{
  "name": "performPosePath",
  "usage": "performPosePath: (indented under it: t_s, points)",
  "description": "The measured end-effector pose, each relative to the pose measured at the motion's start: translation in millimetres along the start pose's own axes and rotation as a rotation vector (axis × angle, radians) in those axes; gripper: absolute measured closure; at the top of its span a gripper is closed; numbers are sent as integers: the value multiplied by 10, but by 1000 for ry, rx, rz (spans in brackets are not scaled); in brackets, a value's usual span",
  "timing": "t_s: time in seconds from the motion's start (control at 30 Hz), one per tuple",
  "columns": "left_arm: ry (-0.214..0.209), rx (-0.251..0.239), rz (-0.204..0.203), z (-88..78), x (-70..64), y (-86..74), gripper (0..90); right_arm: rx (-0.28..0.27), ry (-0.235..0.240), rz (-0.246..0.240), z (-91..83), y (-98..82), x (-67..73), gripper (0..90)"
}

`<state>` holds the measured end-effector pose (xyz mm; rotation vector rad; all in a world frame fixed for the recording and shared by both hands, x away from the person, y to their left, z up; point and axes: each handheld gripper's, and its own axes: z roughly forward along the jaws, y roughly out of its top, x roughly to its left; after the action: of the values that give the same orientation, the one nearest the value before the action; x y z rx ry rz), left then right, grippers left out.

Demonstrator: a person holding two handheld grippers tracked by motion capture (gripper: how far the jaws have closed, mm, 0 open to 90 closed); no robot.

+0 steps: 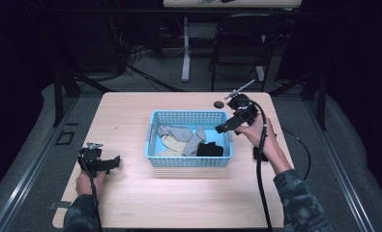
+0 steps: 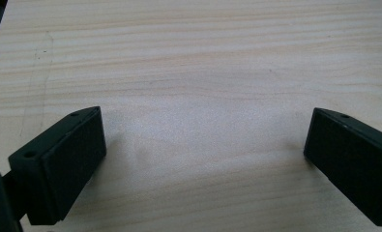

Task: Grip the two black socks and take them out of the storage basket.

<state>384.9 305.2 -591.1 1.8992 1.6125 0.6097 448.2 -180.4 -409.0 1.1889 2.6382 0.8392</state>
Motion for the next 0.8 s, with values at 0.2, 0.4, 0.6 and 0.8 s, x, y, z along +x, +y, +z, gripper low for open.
performPosePath:
  t_s: [0.2,0.4,0.6,0.8]
  points:
    - [0,0,0,0,0,0,12,62,19,-27,350,64,144,3]
    - [-1,-1,1,0,1,-1,13,93,21,-17,588,59,221,9]
    - [-2,1,1,-3,-2,-3,13,150,17,-31,869,85,354,32]
    - [-2,1,1,-3,-2,-3,13,207,4,-51,1056,94,440,60]
